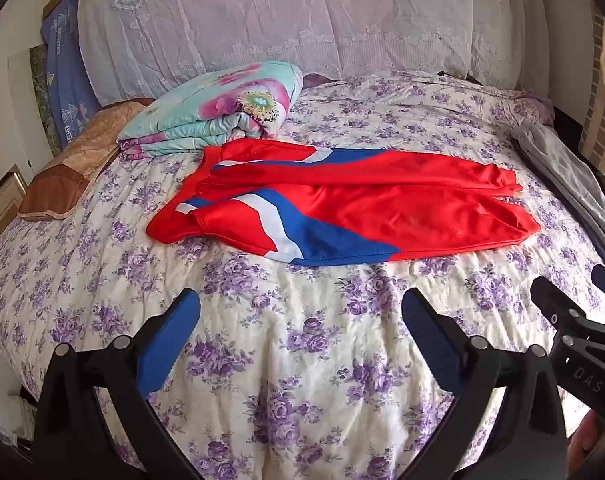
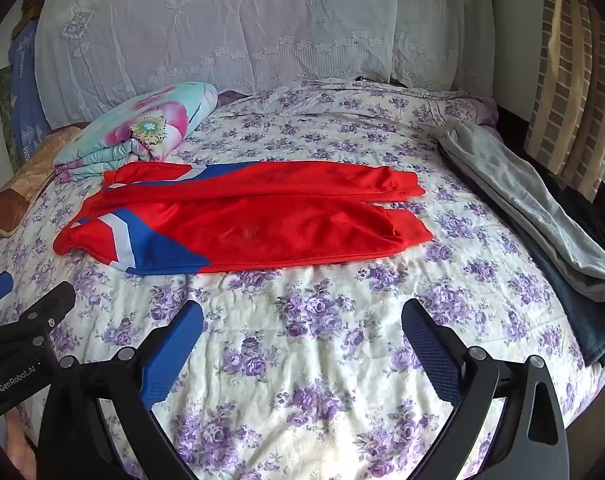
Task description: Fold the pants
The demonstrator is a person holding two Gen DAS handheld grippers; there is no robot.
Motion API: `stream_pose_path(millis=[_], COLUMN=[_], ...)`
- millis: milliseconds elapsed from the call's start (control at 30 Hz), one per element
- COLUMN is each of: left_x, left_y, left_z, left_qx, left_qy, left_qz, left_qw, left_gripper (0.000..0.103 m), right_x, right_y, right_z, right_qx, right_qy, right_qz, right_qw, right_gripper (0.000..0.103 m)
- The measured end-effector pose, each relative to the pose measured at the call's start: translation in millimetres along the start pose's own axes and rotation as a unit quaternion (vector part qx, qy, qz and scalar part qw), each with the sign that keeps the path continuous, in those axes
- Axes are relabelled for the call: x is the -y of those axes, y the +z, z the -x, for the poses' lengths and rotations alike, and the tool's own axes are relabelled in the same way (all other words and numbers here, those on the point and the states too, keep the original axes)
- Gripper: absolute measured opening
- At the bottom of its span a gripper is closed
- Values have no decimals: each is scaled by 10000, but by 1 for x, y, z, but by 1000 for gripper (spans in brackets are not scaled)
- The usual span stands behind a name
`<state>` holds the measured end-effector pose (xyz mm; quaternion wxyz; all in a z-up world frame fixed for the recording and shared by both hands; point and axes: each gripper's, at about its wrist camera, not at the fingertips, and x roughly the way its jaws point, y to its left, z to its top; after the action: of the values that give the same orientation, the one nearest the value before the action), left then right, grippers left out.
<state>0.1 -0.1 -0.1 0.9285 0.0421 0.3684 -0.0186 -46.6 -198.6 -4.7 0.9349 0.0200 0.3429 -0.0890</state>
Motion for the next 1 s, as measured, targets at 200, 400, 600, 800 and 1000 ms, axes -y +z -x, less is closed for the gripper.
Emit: stream_pose_path(millis=[200,400,600,800,1000], left_x=[0,-1,-1,-1,-1], left_y=[0,0,0,-2,-1], left_z=[0,-1,0,-1,-1], left_qx=[-19,-24,-23,-20,-27], left_qy=[-32,-37,-47,-45,-53], left_qz=[22,42,47,57,54], left_qw=[10000,10000,10000,10000,10000], left_gripper=[98,98,98,98,98], right_x=[-1,-4,-6,-6,-7], right_y=[-1,0,0,0,0], right_z=[1,3,3,4,4], right_qx=[0,-4,-2,11,8], right_qy=[45,56,28,26,21], right_qz=[-1,26,33,33,34], right_qw=[10000,10000,10000,10000,10000], right_gripper=[100,100,100,100,100])
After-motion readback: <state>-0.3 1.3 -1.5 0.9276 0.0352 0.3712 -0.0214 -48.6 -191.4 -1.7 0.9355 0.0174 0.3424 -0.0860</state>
